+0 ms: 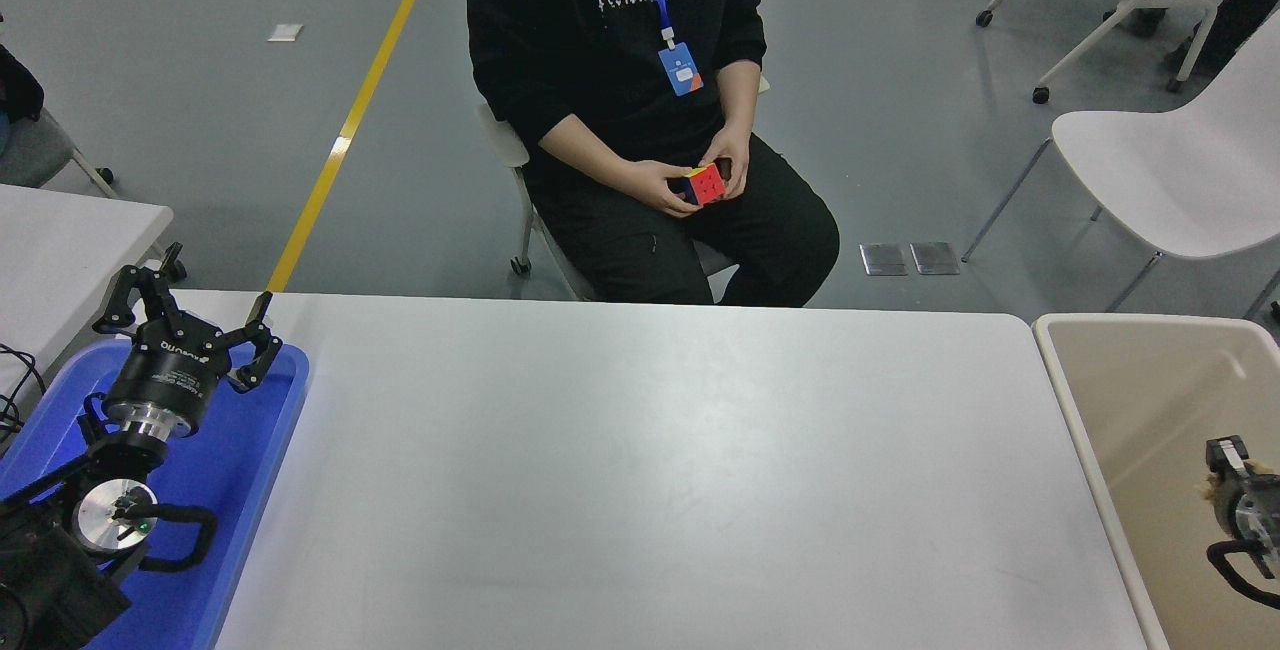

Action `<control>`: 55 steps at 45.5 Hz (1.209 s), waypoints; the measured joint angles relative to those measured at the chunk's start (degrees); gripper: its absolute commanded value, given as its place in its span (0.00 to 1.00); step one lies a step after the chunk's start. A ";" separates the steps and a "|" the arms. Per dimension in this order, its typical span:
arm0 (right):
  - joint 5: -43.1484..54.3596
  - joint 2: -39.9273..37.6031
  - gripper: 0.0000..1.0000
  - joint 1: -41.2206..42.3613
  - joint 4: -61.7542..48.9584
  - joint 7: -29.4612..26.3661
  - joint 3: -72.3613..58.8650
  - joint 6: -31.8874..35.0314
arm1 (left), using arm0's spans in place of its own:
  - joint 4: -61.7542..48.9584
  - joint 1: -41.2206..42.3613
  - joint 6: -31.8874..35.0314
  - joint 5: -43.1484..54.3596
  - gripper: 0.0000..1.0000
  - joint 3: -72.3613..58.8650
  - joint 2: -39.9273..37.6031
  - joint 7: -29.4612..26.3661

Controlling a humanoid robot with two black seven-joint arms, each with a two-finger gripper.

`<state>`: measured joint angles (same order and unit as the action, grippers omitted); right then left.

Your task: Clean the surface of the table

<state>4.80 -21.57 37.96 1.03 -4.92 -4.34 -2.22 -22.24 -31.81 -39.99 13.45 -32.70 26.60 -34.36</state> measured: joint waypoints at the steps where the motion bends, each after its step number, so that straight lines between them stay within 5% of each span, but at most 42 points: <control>1: 0.00 0.00 0.98 0.01 0.01 0.00 0.03 -0.09 | 0.00 0.00 0.00 0.00 1.00 0.00 0.00 0.00; 24: -0.37 -1.06 0.98 2.54 0.62 -0.02 3.46 -0.53 | 0.00 0.00 0.00 0.00 1.00 0.00 -0.01 0.00; 55: -0.83 -11.33 0.98 20.66 14.35 2.28 35.65 -0.43 | 0.00 -0.01 0.00 0.01 1.00 0.00 0.00 -0.01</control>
<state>3.97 -32.90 58.61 15.38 -2.64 31.31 -2.66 -22.23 -31.82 -39.99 13.46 -32.70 26.60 -34.37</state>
